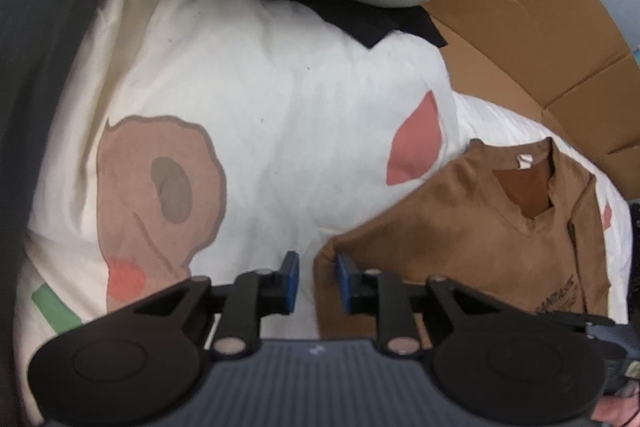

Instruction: Fold clothes

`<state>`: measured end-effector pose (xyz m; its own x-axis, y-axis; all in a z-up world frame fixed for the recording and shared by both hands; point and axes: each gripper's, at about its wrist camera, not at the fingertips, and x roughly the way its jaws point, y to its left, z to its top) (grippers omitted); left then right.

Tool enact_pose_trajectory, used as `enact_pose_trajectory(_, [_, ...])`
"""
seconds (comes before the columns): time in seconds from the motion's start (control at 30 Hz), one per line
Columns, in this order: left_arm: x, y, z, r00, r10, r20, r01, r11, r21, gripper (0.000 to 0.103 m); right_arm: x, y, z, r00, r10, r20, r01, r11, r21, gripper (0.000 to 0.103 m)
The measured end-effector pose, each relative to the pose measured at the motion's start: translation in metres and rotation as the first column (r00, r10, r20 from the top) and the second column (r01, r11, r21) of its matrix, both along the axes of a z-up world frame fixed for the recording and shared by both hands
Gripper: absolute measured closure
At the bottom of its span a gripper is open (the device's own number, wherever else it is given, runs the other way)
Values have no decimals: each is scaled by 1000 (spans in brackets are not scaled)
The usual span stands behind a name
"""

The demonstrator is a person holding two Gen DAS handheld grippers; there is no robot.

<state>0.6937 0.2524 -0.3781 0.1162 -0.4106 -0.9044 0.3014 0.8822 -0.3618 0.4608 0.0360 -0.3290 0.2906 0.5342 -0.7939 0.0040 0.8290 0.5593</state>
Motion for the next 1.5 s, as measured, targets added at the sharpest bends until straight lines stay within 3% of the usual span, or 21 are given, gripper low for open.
enact_pose_trajectory(0.23, [-5,-20,-8,998,3,64,-9,995,94,88,1,-7,-6,998,-53,-21,52,999,-7,101])
enact_pose_trajectory(0.3, [-8,-18,-5,997,37,69,-43,995,93,88,0,-11,-6,996,-83,-26,82,996,-19,99])
enact_pose_trajectory(0.43, [-15,-7,10,991,84,104,-90,994,58,77,-3,-25,0,992,-127,8,127,991,-39,100])
enact_pose_trajectory(0.53, [-22,1,19,989,96,116,-99,995,26,78,-6,-38,5,988,-152,26,153,988,-35,99])
enact_pose_trajectory(0.63, [-32,2,21,992,65,104,-68,997,22,94,-11,-40,7,992,-123,31,124,992,-18,99])
enact_pose_trajectory(0.73, [-41,-5,18,994,54,96,-55,998,9,97,-21,-31,8,995,-89,32,89,996,0,99])
enact_pose_trajectory(1.03, [-58,-22,-3,998,-57,37,58,998,-6,99,-50,-6,10,999,12,38,-14,999,53,98])
enact_pose_trajectory(1.2, [-52,-29,-13,997,-65,39,64,998,22,101,-68,5,4,999,45,13,-46,997,68,97])
enact_pose_trajectory(1.27, [-49,-31,-14,997,-65,47,63,998,30,101,-76,3,1,1000,21,-9,-20,996,85,91])
enact_pose_trajectory(1.3, [-48,-32,-14,997,-65,51,63,997,34,101,-81,1,-1,1000,2,-22,0,995,103,73])
enact_pose_trajectory(1.33, [-47,-33,-14,996,-66,57,64,997,40,101,-85,0,-3,999,-17,-35,21,992,122,67])
enact_pose_trajectory(1.5, [-39,-27,-7,996,-19,83,13,998,61,101,-106,0,-6,998,-28,-64,38,988,152,65])
